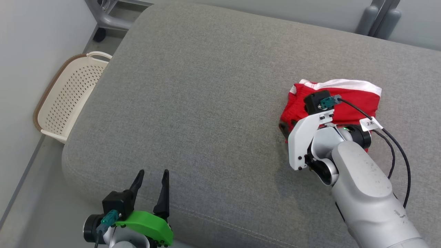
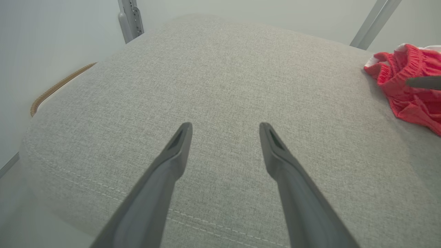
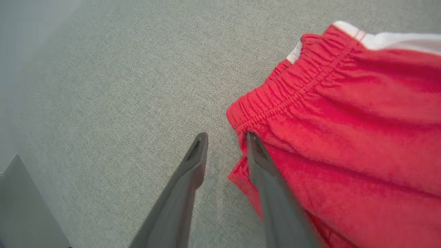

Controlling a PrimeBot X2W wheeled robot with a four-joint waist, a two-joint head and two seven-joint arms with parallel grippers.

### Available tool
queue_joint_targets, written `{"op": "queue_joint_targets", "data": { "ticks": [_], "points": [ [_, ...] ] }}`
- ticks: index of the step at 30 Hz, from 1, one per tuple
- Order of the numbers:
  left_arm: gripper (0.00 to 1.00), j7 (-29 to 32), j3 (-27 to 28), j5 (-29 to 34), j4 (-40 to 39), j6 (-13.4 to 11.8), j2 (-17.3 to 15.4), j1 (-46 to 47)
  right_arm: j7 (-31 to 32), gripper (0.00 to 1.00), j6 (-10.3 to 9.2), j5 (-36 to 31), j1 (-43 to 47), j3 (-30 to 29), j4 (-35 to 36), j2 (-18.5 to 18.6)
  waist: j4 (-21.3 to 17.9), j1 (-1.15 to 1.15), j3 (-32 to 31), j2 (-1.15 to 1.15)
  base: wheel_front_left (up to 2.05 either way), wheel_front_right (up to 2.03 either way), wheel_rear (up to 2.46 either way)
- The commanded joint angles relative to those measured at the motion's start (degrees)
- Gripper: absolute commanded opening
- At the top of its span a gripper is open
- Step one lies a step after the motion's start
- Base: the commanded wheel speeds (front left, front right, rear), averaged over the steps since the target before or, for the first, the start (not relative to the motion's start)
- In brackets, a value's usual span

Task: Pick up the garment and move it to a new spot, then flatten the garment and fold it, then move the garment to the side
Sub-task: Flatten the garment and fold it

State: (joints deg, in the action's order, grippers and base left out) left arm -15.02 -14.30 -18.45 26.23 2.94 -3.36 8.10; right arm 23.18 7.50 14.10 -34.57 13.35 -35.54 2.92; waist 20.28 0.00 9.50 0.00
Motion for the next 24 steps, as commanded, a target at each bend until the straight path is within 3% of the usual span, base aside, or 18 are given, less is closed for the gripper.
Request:
{"op": "queue_joint_targets", "data": {
  "ticks": [1,13,24],
  "points": [
    [1.0,-0.2,0.3,0.1,0.0,-0.4,-0.2,0.2,0.0,1.0,-0.02,0.6,0.3,-0.2,0.6,0.1,-0.2,0.0,-0.3,0.0,0.0,0.0,0.0],
    [1.0,-0.2,1.5,-0.1,-0.7,-1.1,-1.5,-2.2,6.8,1.0,-0.02,4.3,7.8,-6.0,13.9,2.2,-3.6,0.0,-4.2,0.0,0.0,0.0,0.0],
    [1.0,-0.1,0.8,-0.2,-1.3,-1.2,-2.2,-3.1,14.6,1.0,-0.02,-0.1,12.2,-21.1,20.1,0.6,-6.4,0.0,-5.9,0.0,0.0,0.0,0.0]
  ]
}}
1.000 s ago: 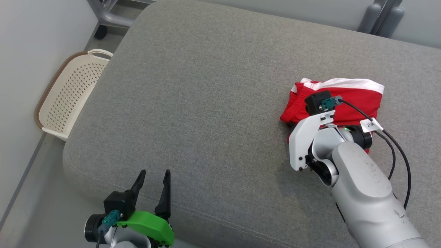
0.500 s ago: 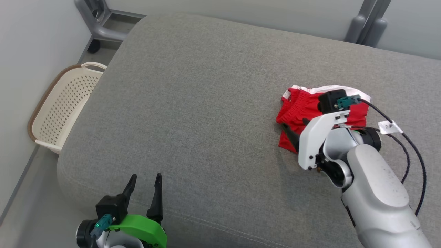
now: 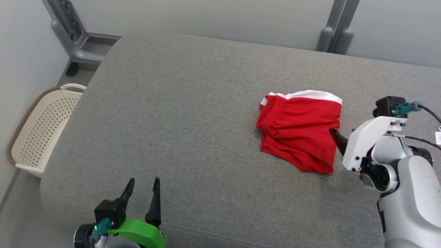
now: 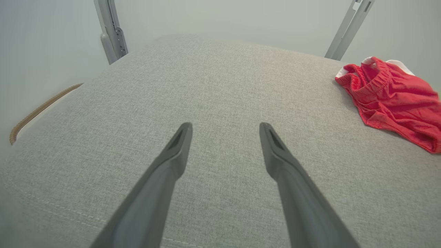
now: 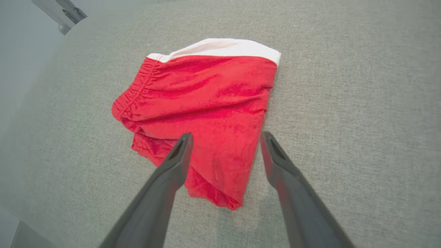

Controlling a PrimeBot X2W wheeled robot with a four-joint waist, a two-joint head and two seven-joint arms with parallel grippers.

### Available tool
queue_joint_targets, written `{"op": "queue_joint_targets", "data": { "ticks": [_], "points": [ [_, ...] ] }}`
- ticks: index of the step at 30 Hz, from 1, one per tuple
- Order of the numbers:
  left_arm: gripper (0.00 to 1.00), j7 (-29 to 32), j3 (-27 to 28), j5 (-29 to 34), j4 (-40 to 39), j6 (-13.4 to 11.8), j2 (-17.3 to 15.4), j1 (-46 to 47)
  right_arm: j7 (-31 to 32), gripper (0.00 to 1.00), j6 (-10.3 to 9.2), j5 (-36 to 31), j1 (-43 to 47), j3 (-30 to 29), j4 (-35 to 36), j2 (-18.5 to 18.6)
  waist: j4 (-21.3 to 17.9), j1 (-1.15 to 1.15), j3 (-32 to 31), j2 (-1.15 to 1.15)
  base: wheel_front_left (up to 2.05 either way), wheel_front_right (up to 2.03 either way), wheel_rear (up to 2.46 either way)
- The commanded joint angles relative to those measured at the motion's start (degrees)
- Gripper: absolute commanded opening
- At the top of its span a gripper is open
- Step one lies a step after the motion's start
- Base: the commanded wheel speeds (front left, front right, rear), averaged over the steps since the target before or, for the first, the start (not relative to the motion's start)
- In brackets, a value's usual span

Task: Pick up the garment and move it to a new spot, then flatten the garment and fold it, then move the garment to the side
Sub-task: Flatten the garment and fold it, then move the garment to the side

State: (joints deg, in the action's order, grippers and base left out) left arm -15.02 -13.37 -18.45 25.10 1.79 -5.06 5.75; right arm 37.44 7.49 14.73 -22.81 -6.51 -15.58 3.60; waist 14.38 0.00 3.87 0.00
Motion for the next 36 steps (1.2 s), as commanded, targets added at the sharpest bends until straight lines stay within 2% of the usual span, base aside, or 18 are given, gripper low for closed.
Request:
{"op": "queue_joint_targets", "data": {
  "ticks": [1,4,7,17,28,29,30,31,32,33,36],
  "points": [
    [1.0,-0.1,-0.2,-0.3,-0.2,-0.1,-0.5,-0.7,0.8,1.0,-0.01,-1.3,0.1,-2.6,-0.1,-0.3,-0.6,0.0,-0.3,0.0,0.0,0.0,0.0],
    [1.0,0.0,-0.3,-0.3,-0.5,-0.3,-0.7,-0.6,1.5,1.0,-0.01,-2.9,-1.6,-6.3,-1.6,-0.6,-0.9,0.0,0.1,0.0,0.0,0.0,0.0],
    [1.0,0.2,-0.6,-0.4,-0.7,-0.4,-0.8,-0.5,0.9,1.0,-0.01,-1.8,-3.5,-8.0,-5.4,-0.7,-1.0,0.0,0.8,0.0,0.0,0.0,0.0],
    [1.0,0.3,-1.6,-0.5,-0.6,-0.3,-0.6,0.8,-4.4,1.0,-0.01,-1.6,-10.0,-9.7,-19.3,-0.6,0.2,0.0,3.3,0.0,0.0,0.0,0.0],
    [1.0,0.1,-2.4,-0.8,-0.1,-0.1,-0.5,1.8,-8.9,1.0,-0.01,-5.9,-16.3,-11.5,-32.8,-0.6,1.0,0.0,4.8,0.0,0.0,0.0,0.0],
    [1.0,0.1,-2.4,-0.8,-0.1,-0.2,-0.5,1.9,-8.9,0.88,-0.01,-6.6,-16.8,-12.0,-33.7,-0.6,1.0,0.0,4.9,0.0,0.0,0.0,0.0],
    [1.0,0.1,-2.5,-0.8,-0.1,-0.2,-0.4,2.0,-9.0,0.55,-0.01,-7.2,-17.3,-12.4,-34.4,-0.6,1.0,0.0,5.1,0.0,0.0,0.0,0.0],
    [1.0,0.1,-2.5,-0.8,-0.1,-0.2,-0.4,2.1,-9.3,0.35,-0.01,-7.6,-17.7,-12.6,-35.1,-0.6,1.0,0.0,5.2,0.0,0.0,0.0,0.0],
    [1.0,0.1,-2.5,-0.9,0.0,-0.2,-0.3,2.2,-9.5,0.08,-0.01,-8.0,-18.1,-12.9,-35.7,-0.6,0.9,0.0,5.4,0.0,0.0,0.0,0.0],
    [1.0,0.0,-2.5,-1.0,0.0,-0.3,-0.3,2.2,-9.7,0.0,-0.01,-8.4,-18.5,-13.2,-36.3,-0.6,0.9,0.0,5.5,0.0,0.0,0.0,0.0],
    [1.0,0.0,-2.6,-1.2,0.2,-0.2,-0.2,2.7,-10.2,0.0,-0.01,-9.9,-19.6,-14.3,-37.6,-0.6,0.8,0.0,5.8,0.0,0.0,0.0,0.0]
  ]
}}
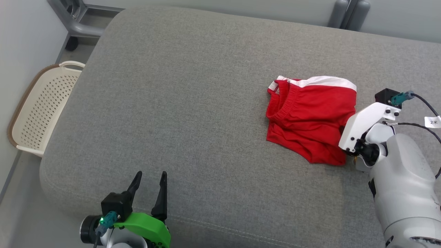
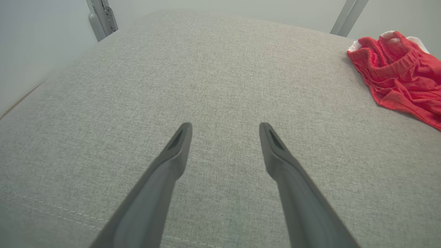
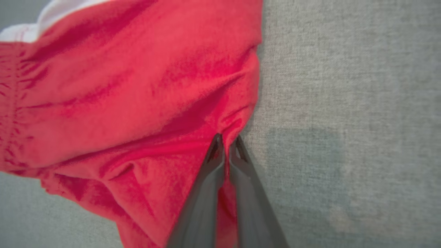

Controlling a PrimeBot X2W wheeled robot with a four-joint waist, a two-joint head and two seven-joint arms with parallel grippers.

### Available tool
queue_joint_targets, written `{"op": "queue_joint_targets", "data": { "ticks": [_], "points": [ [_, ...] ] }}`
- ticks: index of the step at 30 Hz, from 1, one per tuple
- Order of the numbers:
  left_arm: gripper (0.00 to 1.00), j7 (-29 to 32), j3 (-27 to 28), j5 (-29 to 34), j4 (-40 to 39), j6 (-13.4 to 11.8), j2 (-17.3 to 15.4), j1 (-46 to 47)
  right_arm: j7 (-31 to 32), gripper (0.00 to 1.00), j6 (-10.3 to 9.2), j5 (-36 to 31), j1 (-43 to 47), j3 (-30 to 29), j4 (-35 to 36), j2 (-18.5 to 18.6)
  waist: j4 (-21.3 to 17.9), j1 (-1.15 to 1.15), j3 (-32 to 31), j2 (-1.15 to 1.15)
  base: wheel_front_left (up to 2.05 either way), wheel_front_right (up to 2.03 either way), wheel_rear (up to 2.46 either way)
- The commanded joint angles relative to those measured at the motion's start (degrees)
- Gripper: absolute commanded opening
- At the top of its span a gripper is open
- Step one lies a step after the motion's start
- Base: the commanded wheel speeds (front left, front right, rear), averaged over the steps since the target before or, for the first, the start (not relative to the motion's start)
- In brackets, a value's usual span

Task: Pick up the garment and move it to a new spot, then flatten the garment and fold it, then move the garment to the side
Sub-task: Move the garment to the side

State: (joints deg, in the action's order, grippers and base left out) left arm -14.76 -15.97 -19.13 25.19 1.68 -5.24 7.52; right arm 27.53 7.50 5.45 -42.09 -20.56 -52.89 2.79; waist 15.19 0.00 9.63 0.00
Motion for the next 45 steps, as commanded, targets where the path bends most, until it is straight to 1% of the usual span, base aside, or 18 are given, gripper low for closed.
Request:
{"op": "queue_joint_targets", "data": {
  "ticks": [1,6,10,14,17,18,19,20,25,27,30,32,36,39,45],
  "points": [
    [1.0,-0.3,0.0,-0.6,0.1,-0.1,0.0,1.0,-0.5,0.0,-0.05,-1.1,-0.6,-0.7,-0.6,0.3,-0.1,0.0,0.1,0.0,0.0,0.0,0.0],
    [1.0,-0.4,0.0,-0.5,0.5,-0.1,0.0,1.4,-1.2,0.0,-0.06,-2.6,-2.2,-2.1,-2.2,0.3,-0.2,0.0,0.2,0.0,0.0,0.0,0.0],
    [1.0,-0.4,0.2,-0.6,0.6,-0.3,0.0,1.5,-1.1,0.0,-0.05,-3.4,-3.2,-0.4,-2.5,0.3,-0.8,0.0,-0.3,0.0,0.0,0.0,0.0],
    [1.0,-0.4,0.4,-0.4,0.1,-0.6,-0.5,1.0,1.1,0.0,-0.06,-4.9,-2.8,1.5,-0.4,0.3,-2.5,0.0,-1.0,0.0,0.0,0.0,0.0],
    [1.0,-0.4,0.6,-0.2,-0.7,-0.9,-0.6,0.8,3.8,0.0,-0.06,-6.0,-1.7,3.6,2.4,0.4,-4.6,0.0,-1.4,0.0,0.0,0.0,0.0],
    [1.0,-0.4,0.7,0.0,-1.4,-1.1,-0.7,1.0,5.7,0.0,-0.06,-6.3,-0.9,5.1,4.8,0.7,-6.2,0.0,-1.6,0.0,0.0,0.0,0.0],
    [1.0,-0.4,0.7,0.0,-1.4,-1.1,-0.7,1.0,5.7,0.0,-0.06,-6.3,-0.9,5.1,4.8,0.7,-6.2,0.0,-1.6,0.0,0.0,0.0,0.0],
    [1.0,-0.4,0.9,0.1,-1.7,-1.2,-0.8,1.0,6.7,0.0,-0.05,-6.4,-0.6,6.3,6.0,0.8,-7.3,0.0,-1.7,0.0,0.0,0.0,0.0],
    [1.0,-0.4,1.1,0.3,-3.1,-1.6,-0.9,1.9,11.1,0.0,-0.05,-4.2,1.1,11.2,13.0,2.1,-12.7,0.0,-1.1,0.0,0.0,0.0,0.0],
    [1.0,-0.4,1.2,0.3,-3.9,-1.6,-0.9,2.6,12.6,0.0,-0.05,-3.7,1.1,12.3,16.0,3.0,-14.9,0.0,-0.2,0.0,0.0,0.0,0.0],
    [1.0,-0.4,1.3,0.0,-4.6,-1.3,-0.5,3.2,14.7,0.0,-0.05,-3.0,1.0,13.9,19.8,3.3,-18.2,0.0,1.0,0.0,0.0,0.0,0.0],
    [1.0,-0.4,1.2,0.0,-5.2,-1.1,-0.3,4.2,16.0,0.0,-0.05,-2.7,0.8,15.2,22.0,4.4,-19.9,0.0,1.9,0.0,0.0,0.0,0.0],
    [1.0,-0.4,0.5,0.8,-5.6,-0.6,-0.2,5.8,17.8,0.0,-0.05,-2.2,0.0,17.3,25.5,6.4,-22.7,0.0,3.8,0.0,0.0,0.0,0.0],
    [1.0,-0.4,0.1,1.2,-5.8,-0.4,-0.4,7.1,18.5,0.0,-0.05,-1.4,-1.2,17.8,27.2,7.6,-24.2,0.0,5.3,0.0,0.0,0.0,0.0],
    [1.0,-0.4,-0.1,1.8,-5.5,-0.1,-0.8,8.8,18.5,0.0,-0.05,-1.0,-4.0,17.6,28.1,9.3,-26.1,0.0,7.6,0.0,0.0,0.0,0.0]
  ]
}}
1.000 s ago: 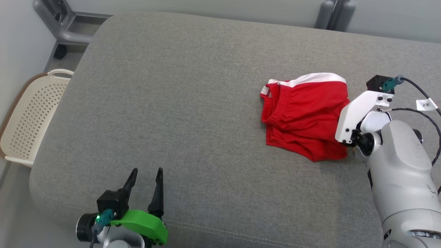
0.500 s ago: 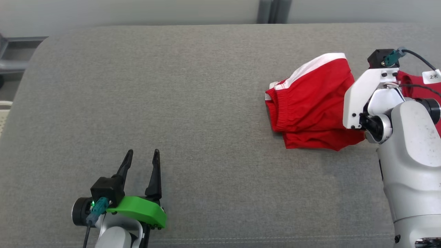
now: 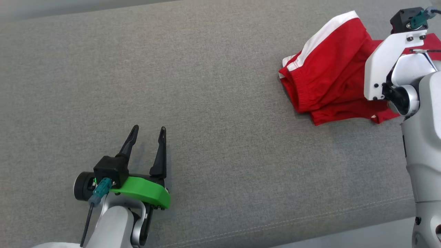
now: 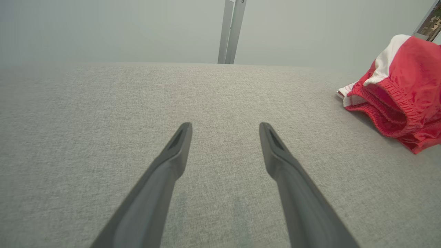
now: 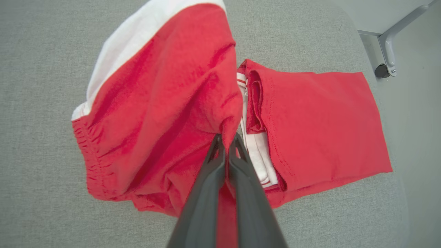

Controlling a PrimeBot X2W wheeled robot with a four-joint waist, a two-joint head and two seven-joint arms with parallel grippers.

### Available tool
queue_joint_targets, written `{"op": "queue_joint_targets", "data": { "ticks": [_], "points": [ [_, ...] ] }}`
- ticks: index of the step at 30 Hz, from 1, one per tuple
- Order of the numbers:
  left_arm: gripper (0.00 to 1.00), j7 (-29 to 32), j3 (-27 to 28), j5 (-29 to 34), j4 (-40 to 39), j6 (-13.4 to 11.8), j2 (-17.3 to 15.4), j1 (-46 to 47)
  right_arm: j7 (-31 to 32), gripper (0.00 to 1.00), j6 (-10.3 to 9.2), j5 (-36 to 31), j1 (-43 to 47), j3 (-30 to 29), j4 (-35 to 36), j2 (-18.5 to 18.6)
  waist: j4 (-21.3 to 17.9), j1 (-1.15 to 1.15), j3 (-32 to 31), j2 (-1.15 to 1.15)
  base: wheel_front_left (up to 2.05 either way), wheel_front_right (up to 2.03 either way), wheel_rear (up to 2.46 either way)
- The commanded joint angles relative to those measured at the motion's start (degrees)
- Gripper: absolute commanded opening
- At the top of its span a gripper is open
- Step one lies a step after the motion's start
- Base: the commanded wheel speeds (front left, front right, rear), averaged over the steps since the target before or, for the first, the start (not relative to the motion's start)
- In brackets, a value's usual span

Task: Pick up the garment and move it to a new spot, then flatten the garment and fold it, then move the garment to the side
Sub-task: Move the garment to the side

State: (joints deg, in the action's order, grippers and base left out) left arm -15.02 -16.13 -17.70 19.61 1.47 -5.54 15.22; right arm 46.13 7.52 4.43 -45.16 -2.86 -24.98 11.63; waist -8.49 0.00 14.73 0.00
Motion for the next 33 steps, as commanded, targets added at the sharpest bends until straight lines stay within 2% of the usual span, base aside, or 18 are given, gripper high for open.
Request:
{"op": "queue_joint_targets", "data": {
  "ticks": [1,8,19,26,33],
  "points": [
    [1.0,-0.2,0.0,0.4,0.0,0.2,-0.5,1.4,-0.2,0.0,-0.07,-0.1,-1.4,-0.1,0.1,0.5,-2.5,0.0,2.8,0.0,0.0,0.0,0.0],
    [1.0,-0.2,-0.4,0.8,0.2,0.6,-0.9,2.1,-1.1,0.0,-0.07,-1.1,-3.2,0.0,1.0,2.5,-2.8,0.0,3.8,0.0,0.0,0.0,0.0],
    [1.0,-0.1,-0.6,0.7,0.0,0.2,-1.7,1.9,0.6,0.0,-0.07,-1.4,-2.4,-4.0,5.0,5.5,-2.4,0.0,4.0,0.0,0.0,0.0,0.0],
    [1.0,0.8,-1.6,1.3,-0.8,0.4,-2.4,3.2,-1.7,0.0,-0.07,-3.9,-2.5,-9.5,3.0,6.0,-1.0,0.0,6.6,0.0,0.0,0.0,0.0],
    [1.0,1.9,-2.3,2.0,-2.1,0.3,-3.3,4.5,-6.1,0.0,-0.08,-11.9,-4.3,-17.0,-1.3,8.0,1.8,0.0,9.5,0.0,0.0,0.0,0.0]
  ]
}}
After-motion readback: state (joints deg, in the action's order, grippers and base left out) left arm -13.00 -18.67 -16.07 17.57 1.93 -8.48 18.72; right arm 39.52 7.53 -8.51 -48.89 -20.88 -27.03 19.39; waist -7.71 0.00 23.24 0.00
